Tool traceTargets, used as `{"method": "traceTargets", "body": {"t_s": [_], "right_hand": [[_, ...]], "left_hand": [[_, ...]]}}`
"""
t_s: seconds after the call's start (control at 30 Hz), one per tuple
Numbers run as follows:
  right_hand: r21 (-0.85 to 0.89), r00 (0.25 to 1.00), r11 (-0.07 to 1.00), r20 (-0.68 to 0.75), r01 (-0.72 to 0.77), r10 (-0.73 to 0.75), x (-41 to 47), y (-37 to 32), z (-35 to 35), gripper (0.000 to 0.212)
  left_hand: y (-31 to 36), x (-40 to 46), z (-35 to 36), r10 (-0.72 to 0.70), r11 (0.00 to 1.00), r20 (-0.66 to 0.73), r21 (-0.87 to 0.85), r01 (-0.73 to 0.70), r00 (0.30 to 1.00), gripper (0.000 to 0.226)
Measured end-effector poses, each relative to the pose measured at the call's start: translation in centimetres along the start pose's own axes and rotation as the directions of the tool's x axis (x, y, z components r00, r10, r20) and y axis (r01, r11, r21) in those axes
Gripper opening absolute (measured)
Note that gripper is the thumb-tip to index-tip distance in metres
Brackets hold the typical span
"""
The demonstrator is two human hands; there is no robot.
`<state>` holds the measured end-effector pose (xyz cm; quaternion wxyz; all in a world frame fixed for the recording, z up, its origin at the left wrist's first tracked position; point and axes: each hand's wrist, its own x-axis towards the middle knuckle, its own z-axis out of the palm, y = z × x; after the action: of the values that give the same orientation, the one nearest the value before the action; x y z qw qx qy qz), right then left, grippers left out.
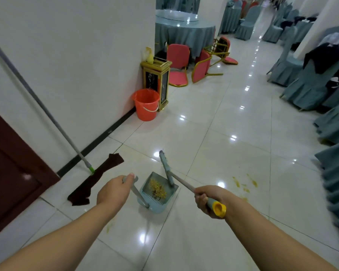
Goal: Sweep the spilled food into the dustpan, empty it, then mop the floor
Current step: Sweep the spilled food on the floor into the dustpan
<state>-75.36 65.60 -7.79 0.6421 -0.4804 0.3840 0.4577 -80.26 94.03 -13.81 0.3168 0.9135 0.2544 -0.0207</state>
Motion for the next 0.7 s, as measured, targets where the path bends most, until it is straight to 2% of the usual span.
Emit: {"method": "traceTargets", "body": {"t_s": [0.3,0.7], "right_hand": [[-0.043,1.000,0.999,0.015,0.023,-0.023,4.6,-13.3,-0.4,0.022],[-0.237,0.996,0.971,0.085,0.027,-0.007,10.1,-37.6,-3.3,0.022]], "left_hand": [[5.7,11.7,2.0,0.036,0.998,-0.056,0.062,-0.033,0.998,0.055],[18.6,26.8,6.1,-0.074,0.993,-0.226,0.070,0.091,0.971,0.053]]}}
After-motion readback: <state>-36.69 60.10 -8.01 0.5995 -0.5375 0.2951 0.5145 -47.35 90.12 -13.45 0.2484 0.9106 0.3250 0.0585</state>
